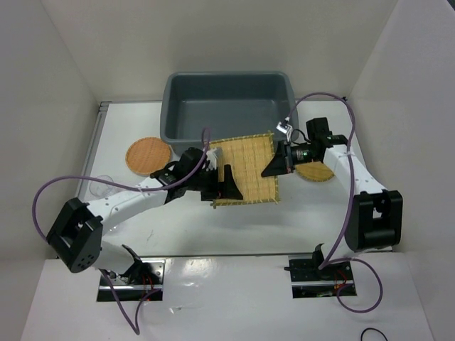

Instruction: Place the mixed dishes into the plastic bin

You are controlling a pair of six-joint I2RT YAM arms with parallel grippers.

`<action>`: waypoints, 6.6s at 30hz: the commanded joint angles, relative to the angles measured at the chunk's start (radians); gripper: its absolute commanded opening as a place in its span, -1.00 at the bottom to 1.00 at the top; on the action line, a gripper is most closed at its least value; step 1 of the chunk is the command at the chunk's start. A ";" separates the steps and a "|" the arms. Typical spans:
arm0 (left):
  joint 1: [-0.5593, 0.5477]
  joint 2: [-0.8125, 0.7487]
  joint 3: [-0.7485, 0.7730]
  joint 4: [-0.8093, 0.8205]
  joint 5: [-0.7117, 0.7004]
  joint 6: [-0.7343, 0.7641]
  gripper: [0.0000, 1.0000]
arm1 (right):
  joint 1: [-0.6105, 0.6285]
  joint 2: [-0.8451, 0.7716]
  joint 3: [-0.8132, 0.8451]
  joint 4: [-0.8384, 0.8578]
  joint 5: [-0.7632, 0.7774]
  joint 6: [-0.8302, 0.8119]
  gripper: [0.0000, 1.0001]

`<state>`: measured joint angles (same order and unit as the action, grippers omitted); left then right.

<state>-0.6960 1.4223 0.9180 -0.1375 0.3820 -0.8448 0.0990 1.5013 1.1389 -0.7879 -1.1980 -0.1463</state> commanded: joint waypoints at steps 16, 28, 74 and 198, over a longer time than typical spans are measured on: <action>0.202 -0.288 0.128 -0.293 0.006 0.133 1.00 | -0.096 -0.073 0.199 0.162 -0.121 0.187 -1.00; 0.316 -0.637 -0.059 -0.401 0.017 0.064 1.00 | -0.105 0.414 0.724 0.334 -0.005 0.387 -1.00; 0.374 -0.568 -0.073 -0.419 -0.023 0.006 1.00 | -0.059 1.183 1.467 0.027 0.678 0.155 0.07; 0.429 -0.907 -0.286 -0.475 -0.077 -0.134 1.00 | -0.027 1.272 1.987 -0.108 0.333 0.234 -1.00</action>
<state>-0.2745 0.5114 0.6022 -0.6102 0.3141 -0.9752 0.0566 2.7846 3.0154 -0.9268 -0.9577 0.1051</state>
